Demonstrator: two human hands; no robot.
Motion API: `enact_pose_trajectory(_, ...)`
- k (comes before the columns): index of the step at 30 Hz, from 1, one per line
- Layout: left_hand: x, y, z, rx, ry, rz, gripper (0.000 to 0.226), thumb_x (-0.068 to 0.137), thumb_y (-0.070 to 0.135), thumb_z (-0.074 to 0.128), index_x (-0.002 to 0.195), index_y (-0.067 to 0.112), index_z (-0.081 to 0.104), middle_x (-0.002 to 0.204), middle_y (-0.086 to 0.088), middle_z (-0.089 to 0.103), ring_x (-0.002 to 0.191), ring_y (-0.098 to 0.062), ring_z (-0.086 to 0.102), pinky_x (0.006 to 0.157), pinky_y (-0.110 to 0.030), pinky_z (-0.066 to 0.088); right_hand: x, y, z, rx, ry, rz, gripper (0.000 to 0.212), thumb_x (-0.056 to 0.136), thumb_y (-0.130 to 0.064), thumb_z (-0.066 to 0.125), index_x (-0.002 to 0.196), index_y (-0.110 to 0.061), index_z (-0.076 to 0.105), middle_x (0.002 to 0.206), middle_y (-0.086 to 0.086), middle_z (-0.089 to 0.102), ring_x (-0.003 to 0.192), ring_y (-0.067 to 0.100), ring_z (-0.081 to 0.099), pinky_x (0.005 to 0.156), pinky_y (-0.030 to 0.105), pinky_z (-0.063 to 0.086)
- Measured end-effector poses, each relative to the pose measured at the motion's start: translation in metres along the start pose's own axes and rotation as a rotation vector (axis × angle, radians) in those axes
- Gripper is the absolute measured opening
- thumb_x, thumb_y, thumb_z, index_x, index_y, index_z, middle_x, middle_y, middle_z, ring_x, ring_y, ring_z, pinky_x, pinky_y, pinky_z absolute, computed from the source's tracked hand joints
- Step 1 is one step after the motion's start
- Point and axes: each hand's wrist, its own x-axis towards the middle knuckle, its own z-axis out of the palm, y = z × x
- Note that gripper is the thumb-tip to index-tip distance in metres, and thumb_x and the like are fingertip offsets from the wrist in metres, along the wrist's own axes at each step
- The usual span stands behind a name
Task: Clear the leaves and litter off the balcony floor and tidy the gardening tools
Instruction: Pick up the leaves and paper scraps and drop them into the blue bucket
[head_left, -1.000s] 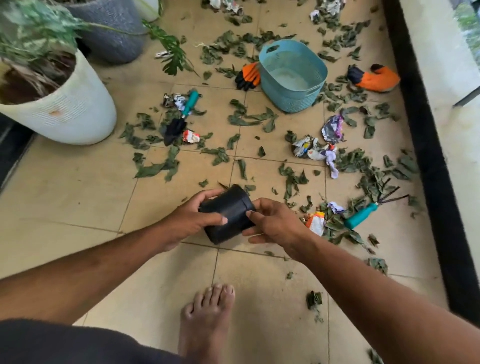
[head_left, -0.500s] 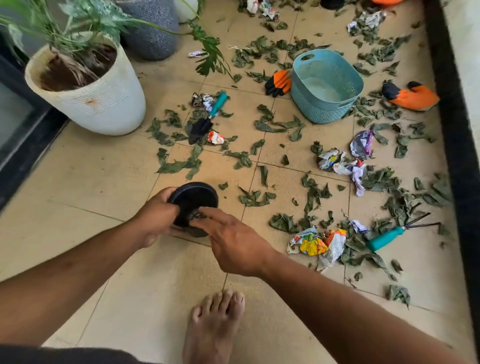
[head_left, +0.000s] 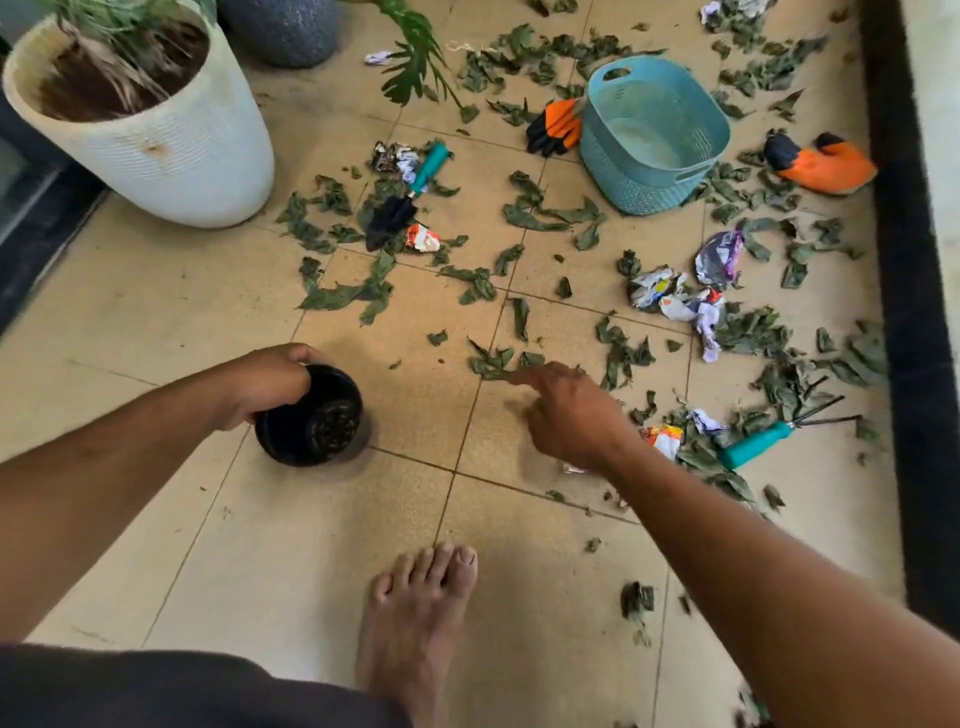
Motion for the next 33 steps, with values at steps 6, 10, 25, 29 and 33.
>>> enact_pose_trajectory(6, 0.015, -0.014, 0.021, 0.12, 0.012, 0.16, 0.055, 0.111, 0.055, 0.031, 0.164, 0.053, 0.016, 0.175, 0.019, 0.017, 0.16, -0.022, 0.025, 0.12, -0.046, 0.023, -0.022, 0.098, -0.043, 0.001, -0.175, 0.313, 0.055, 0.077, -0.011, 0.073, 0.124, -0.039, 0.067, 0.118, -0.002, 0.072, 0.106, 0.022, 0.068, 0.086, 0.032, 0.056)
enact_pose_trajectory(10, 0.013, -0.034, 0.028, 0.331, 0.091, 0.394, 0.082, 0.09, 0.028, 0.071, 0.159, 0.047, 0.03, 0.159, 0.0, 0.055, 0.138, -0.034, 0.057, 0.102, -0.052, 0.046, -0.04, 0.134, -0.032, -0.012, -0.139, 0.439, 0.063, 0.076, -0.031, 0.087, 0.132, -0.041, 0.061, 0.124, 0.002, 0.065, 0.101, 0.02, 0.065, 0.084, 0.035, 0.058)
enact_pose_trajectory(25, 0.108, 0.206, 0.019, 0.951, -0.008, 0.967, 0.075, 0.091, 0.056, 0.07, 0.156, 0.039, 0.038, 0.154, 0.006, 0.044, 0.137, -0.021, 0.041, 0.11, -0.047, 0.038, -0.085, 0.112, 0.001, 0.36, 0.229, 0.413, 0.062, 0.074, 0.001, 0.069, 0.126, -0.032, 0.061, 0.112, -0.001, 0.062, 0.097, 0.016, 0.066, 0.078, 0.033, 0.062)
enact_pose_trajectory(29, 0.117, 0.206, 0.031, 1.095, 0.034, 1.091, 0.07, 0.085, 0.055, 0.077, 0.146, 0.041, 0.047, 0.134, 0.008, 0.056, 0.12, -0.021, 0.049, 0.098, -0.046, 0.038, -0.095, 0.121, -0.031, 0.893, 0.308, 0.619, 0.044, 0.068, 0.01, 0.051, 0.091, -0.016, 0.078, 0.075, 0.013, 0.072, 0.058, 0.023, 0.06, 0.048, 0.029, 0.045)
enact_pose_trajectory(33, 0.124, 0.203, 0.025, 0.911, 0.014, 1.108, 0.048, 0.093, 0.031, 0.07, 0.139, 0.037, 0.057, 0.118, 0.005, 0.053, 0.106, -0.019, 0.057, 0.089, -0.039, 0.036, -0.105, 0.123, -0.043, 1.134, 0.397, 0.671, 0.036, 0.069, 0.015, 0.04, 0.087, 0.014, 0.072, 0.061, 0.004, 0.068, 0.048, 0.01, 0.049, 0.043, 0.02, 0.035)
